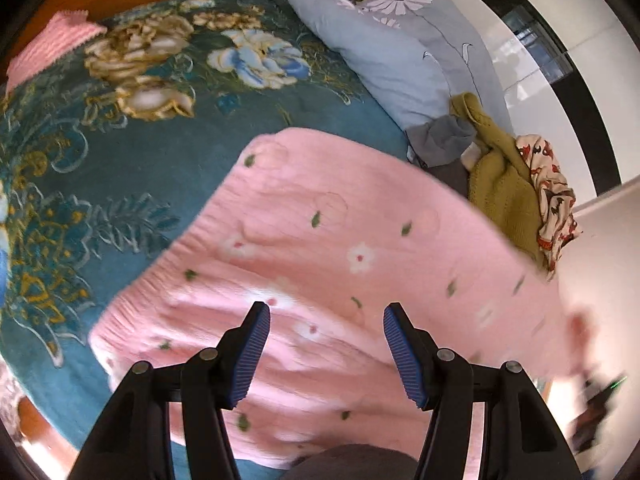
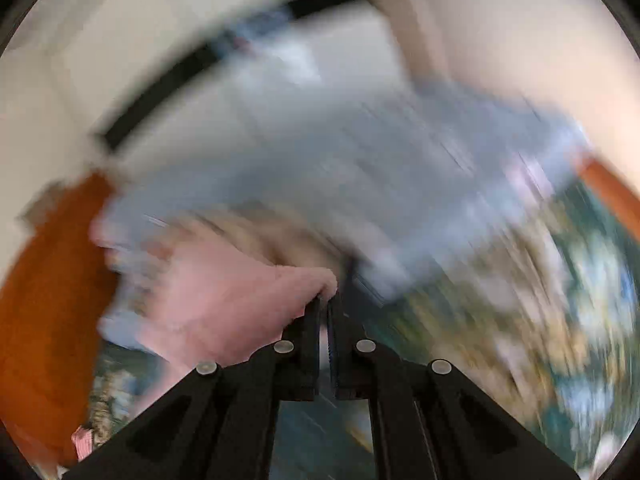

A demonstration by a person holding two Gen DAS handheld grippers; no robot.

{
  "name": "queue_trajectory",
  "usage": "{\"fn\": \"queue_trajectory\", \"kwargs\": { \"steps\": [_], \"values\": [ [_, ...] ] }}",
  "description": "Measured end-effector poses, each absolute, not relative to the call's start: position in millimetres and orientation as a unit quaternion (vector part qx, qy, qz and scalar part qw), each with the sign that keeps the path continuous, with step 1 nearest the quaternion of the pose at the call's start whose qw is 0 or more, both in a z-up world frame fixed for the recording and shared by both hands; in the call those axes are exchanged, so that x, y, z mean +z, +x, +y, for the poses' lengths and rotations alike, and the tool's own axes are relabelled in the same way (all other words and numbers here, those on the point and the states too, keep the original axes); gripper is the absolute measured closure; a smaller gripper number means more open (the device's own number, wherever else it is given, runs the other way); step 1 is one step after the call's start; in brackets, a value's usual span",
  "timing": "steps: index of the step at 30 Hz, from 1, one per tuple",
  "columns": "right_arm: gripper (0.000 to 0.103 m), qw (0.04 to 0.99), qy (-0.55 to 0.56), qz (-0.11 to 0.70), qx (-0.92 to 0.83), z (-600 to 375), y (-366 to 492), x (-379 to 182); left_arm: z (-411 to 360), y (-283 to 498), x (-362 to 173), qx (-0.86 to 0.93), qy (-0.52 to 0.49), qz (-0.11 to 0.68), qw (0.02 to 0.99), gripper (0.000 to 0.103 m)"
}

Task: Fold clothes

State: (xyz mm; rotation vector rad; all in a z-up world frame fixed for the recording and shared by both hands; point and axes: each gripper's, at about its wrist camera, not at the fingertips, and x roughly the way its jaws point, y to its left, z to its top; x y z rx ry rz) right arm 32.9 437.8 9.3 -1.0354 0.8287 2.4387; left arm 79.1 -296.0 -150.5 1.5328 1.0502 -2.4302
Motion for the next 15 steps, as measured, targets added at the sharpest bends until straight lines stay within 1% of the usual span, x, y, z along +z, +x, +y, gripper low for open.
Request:
{"fn": "queue_trajectory", "kwargs": {
  "steps": [7,11,13,14,15],
  "values": [
    [0.1,0.275,-0.457,0.388,0.751,493.9,121.4,-158.1,-284.7,72.3,-151.0,-0.782,0.507,0.358,0.064,0.04],
    [0.099,0.251,-0.451,0.364,0.776,496.5,123.6,-142.4,-278.3,73.9,-148.8,-0.783,0.508,0.351,0.077,0.04],
    [0.087,0.261,-0.452,0.327,0.788,497.7,121.4,-125.7,-277.5,77.0,-150.3,-0.781,0.507,0.354,0.089,0.04],
    [0.073,0.266,-0.452,0.309,0.793,498.3,120.3,-117.3,-277.1,78.5,-151.1,-0.78,0.507,0.355,0.095,0.04],
    [0.067,0.267,-0.452,0.289,0.801,497.1,118.1,-109.3,-275.6,80.1,-151.8,-0.779,0.504,0.359,0.101,0.04]
  ]
}}
